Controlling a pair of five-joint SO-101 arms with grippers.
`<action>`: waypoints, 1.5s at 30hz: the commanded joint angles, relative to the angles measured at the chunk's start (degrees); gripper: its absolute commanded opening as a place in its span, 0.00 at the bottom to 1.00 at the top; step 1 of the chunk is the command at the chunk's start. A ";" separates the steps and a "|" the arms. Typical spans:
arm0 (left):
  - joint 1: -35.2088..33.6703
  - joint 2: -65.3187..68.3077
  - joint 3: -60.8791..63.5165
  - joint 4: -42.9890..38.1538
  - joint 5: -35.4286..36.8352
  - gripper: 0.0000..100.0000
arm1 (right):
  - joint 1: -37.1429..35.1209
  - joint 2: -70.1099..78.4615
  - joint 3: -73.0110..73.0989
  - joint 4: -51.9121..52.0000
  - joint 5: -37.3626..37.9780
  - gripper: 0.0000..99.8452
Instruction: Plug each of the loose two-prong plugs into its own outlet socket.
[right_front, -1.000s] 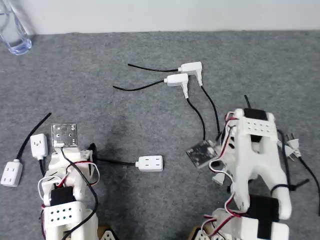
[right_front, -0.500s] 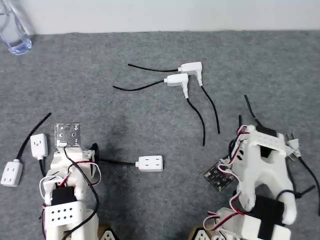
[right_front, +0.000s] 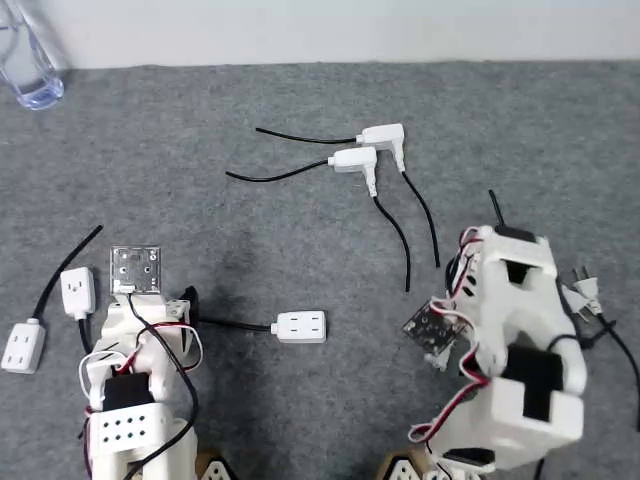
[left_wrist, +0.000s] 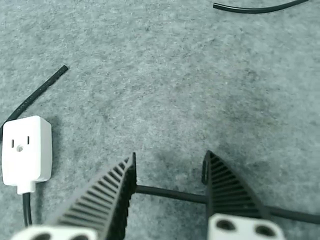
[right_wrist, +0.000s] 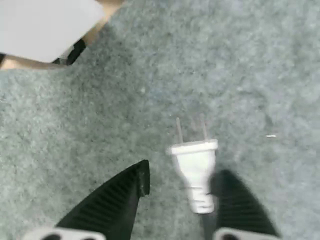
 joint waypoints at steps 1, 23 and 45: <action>0.35 -0.62 -1.63 -1.58 -0.44 0.20 | 0.22 1.89 -5.36 3.03 -0.53 0.01; 0.35 -0.62 -1.63 -1.67 -0.44 0.20 | -15.87 1.45 -7.82 -10.68 -39.03 0.01; 0.44 -0.62 -1.54 -1.67 -0.44 0.20 | -13.76 -14.73 -13.89 1.45 -56.62 0.02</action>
